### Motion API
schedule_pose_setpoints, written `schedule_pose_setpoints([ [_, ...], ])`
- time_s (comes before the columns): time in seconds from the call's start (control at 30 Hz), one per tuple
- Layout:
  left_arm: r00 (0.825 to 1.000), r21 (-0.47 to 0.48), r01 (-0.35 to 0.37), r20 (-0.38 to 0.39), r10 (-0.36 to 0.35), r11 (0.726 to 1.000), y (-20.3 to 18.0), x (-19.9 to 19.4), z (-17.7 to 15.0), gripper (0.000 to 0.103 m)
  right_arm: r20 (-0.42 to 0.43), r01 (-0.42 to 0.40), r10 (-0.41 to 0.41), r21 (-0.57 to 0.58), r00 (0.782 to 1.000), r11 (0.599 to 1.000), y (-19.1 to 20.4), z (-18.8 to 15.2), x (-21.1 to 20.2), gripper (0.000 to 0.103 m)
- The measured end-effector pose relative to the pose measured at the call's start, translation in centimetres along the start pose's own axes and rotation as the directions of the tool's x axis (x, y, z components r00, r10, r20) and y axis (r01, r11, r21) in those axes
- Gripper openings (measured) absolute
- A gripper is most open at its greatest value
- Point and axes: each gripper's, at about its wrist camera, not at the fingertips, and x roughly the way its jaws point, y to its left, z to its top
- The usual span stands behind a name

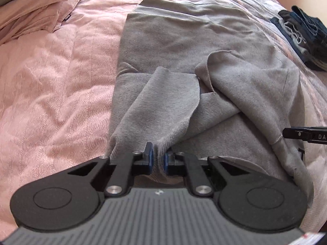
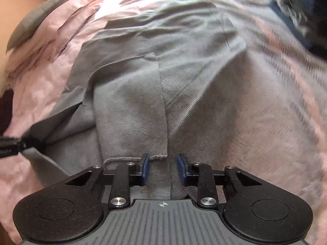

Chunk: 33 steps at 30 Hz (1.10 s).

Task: Fold clothes
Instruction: 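Pull the hem with both grippers to stretch the skirt flat, then release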

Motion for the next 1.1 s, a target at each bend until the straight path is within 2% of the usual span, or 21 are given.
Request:
schedule_pose_setpoints([
  [0.07, 1.0, 0.004, 0.012, 0.009, -0.012, 1.0, 0.4, -0.1, -0.3, 0.006, 0.021, -0.073, 0.072, 0.06, 0.997, 0.996, -0.9, 0.0, 0.2, 0.027],
  [0.1, 1.0, 0.011, 0.015, 0.021, -0.015, 1.0, 0.5, -0.4, -0.6, 0.005, 0.034, -0.134, 0.132, 0.078, 0.991, 0.988, -1.1, 0.0, 0.1, 0.015],
  [0.13, 0.999, 0.012, 0.017, 0.036, -0.017, 1.0, 0.8, -0.9, -0.8, 0.005, 0.037, -0.152, 0.149, 0.086, 0.988, 0.985, -1.0, -0.2, -0.1, 0.0],
  [0.23, 0.988, 0.006, 0.055, 0.142, -0.055, 0.998, 2.4, -4.7, -2.0, 0.005, 0.138, -0.083, 0.08, 0.019, 0.987, 0.996, 0.9, -1.1, -3.7, 0.0],
  [0.37, 0.949, 0.026, 0.157, 0.274, -0.159, 0.987, 5.7, -12.6, -6.5, 0.005, 0.329, 0.021, -0.032, 0.036, 0.944, 0.999, 3.0, -4.5, -14.0, 0.0],
  [0.43, 0.943, 0.024, 0.198, 0.269, -0.197, 0.98, 7.1, -15.4, -9.9, 0.005, 0.368, 0.106, -0.127, 0.075, 0.921, 0.991, 3.3, -7.7, -19.1, 0.0],
  [0.47, 0.948, 0.01, 0.208, 0.243, -0.204, 0.978, 7.7, -16.1, -11.7, 0.005, 0.366, 0.154, -0.182, 0.104, 0.913, 0.983, 3.3, -9.6, -21.2, 0.0],
  [0.5, 0.956, -0.002, 0.222, 0.198, -0.217, 0.975, 8.3, -16.1, -13.4, 0.005, 0.348, 0.206, -0.24, 0.133, 0.906, 0.969, 3.3, -11.6, -22.7, 0.0],
  [0.57, 0.983, 0.025, 0.166, 0.071, -0.168, 0.986, 8.8, -15.0, -16.9, 0.004, 0.245, 0.324, -0.357, 0.164, 0.902, 0.932, 2.9, -15.7, -23.7, 0.0],
  [0.6, 0.99, 0.065, 0.143, -0.024, -0.142, 0.988, 9.1, -13.9, -18.8, 0.008, 0.162, 0.418, -0.442, 0.162, 0.882, 0.894, 2.8, -17.7, -23.2, 0.0],
  [0.63, 0.989, 0.094, 0.119, -0.098, -0.11, 0.988, 9.2, -13.0, -20.1, 0.009, 0.052, 0.498, -0.509, 0.144, 0.859, 0.855, 2.2, -19.7, -22.1, 0.0],
  [0.67, 0.985, 0.121, 0.097, -0.153, -0.078, 0.988, 9.3, -12.2, -21.2, 0.009, -0.101, 0.543, -0.533, 0.134, 0.84, 0.829, 1.2, -21.8, -20.5, 0.0],
  [0.7, 0.981, 0.141, 0.085, -0.187, -0.058, 0.986, 9.7, -11.8, -22.1, 0.009, -0.208, 0.575, -0.542, 0.158, 0.814, 0.803, 0.4, -23.6, -19.5, 0.0],
  [0.73, 0.979, 0.143, 0.08, -0.196, -0.051, 0.986, 9.9, -11.9, -22.3, 0.009, -0.243, 0.58, -0.532, 0.213, 0.811, 0.787, 0.0, -25.2, -19.4, 0.0],
  [0.8, 0.984, 0.135, 0.084, -0.17, -0.061, 0.987, 10.1, -12.3, -21.9, 0.011, -0.215, 0.507, -0.46, 0.354, 0.862, 0.786, 0.3, -26.6, -20.2, 0.0],
  [0.87, 0.989, 0.134, 0.094, -0.129, -0.077, 0.987, 9.7, -12.7, -20.8, 0.015, -0.13, 0.408, -0.392, 0.431, 0.911, 0.805, 1.3, -26.1, -20.8, 0.017],
  [0.9, 0.99, 0.126, 0.101, -0.107, -0.087, 0.987, 9.4, -12.9, -20.1, 0.016, -0.096, 0.372, -0.37, 0.445, 0.924, 0.815, 1.8, -25.6, -20.8, 0.023],
  [0.93, 0.991, 0.107, 0.114, -0.083, -0.106, 0.988, 9.2, -12.9, -19.3, 0.018, -0.06, 0.338, -0.35, 0.451, 0.935, 0.826, 2.5, -24.7, -20.7, 0.032],
  [0.97, 0.991, 0.088, 0.126, -0.064, -0.12, 0.988, 9.1, -12.9, -18.7, 0.026, -0.03, 0.317, -0.34, 0.447, 0.94, 0.836, 3.1, -23.8, -20.5, 0.036],
  [1.0, 0.99, 0.065, 0.138, -0.039, -0.135, 0.988, 9.0, -12.7, -17.8, 0.037, -0.003, 0.3, -0.332, 0.437, 0.943, 0.848, 3.5, -23.0, -20.3, 0.037],
  [1.1, 0.983, -0.011, 0.185, -0.003, -0.185, 0.983, 8.8, -11.0, -15.8, 0.049, 0.067, 0.256, -0.308, 0.405, 0.949, 0.878, 3.7, -20.4, -18.9, 0.046],
])
